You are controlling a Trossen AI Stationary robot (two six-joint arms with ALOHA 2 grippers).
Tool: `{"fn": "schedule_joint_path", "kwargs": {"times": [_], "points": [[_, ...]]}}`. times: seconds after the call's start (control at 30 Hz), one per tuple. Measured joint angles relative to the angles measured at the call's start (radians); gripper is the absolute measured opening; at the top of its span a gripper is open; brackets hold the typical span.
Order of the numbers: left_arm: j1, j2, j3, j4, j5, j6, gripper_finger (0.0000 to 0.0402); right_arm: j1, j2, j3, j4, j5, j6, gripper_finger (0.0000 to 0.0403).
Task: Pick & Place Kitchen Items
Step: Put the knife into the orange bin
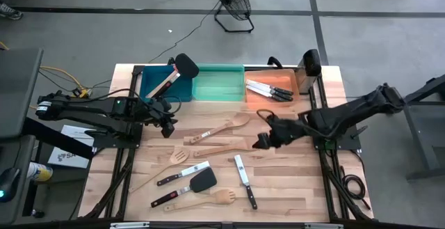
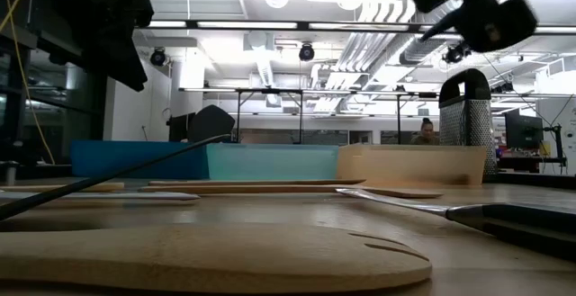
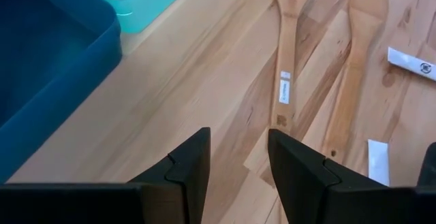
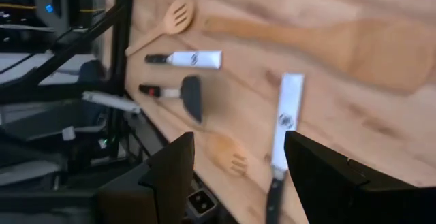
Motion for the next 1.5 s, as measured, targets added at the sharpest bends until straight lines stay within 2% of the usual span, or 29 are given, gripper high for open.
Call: {"fn": "schedule_joint_path", "kwargs": {"times": [0.27,0.6,0.67,0.9,1.27,1.5], "points": [[0.000,0.000,0.000,-0.030,0.000,0.000,0.0145,0.192,0.075,0.000,0.139,0.144,0.070,0.0220],[0.000,0.000,0.000,-0.042,0.018,-0.001,0.0145,0.306,0.258,0.002,0.418,0.162,0.102,0.0220],[0.000,0.000,0.000,-0.043,0.018,-0.001,0.0145,0.321,0.302,0.024,0.425,0.161,0.099,0.0220],[0.000,0.000,0.000,-0.045,0.018,-0.003,0.0145,0.350,0.455,0.204,0.370,0.157,0.069,0.0220],[0.000,0.000,0.000,-0.088,0.029,0.000,0.0145,0.335,0.624,0.549,0.064,0.184,0.049,0.0220],[0.000,0.000,0.000,-0.122,0.029,0.000,0.0145,0.313,0.696,0.687,-0.064,0.185,0.042,0.0220]]}}
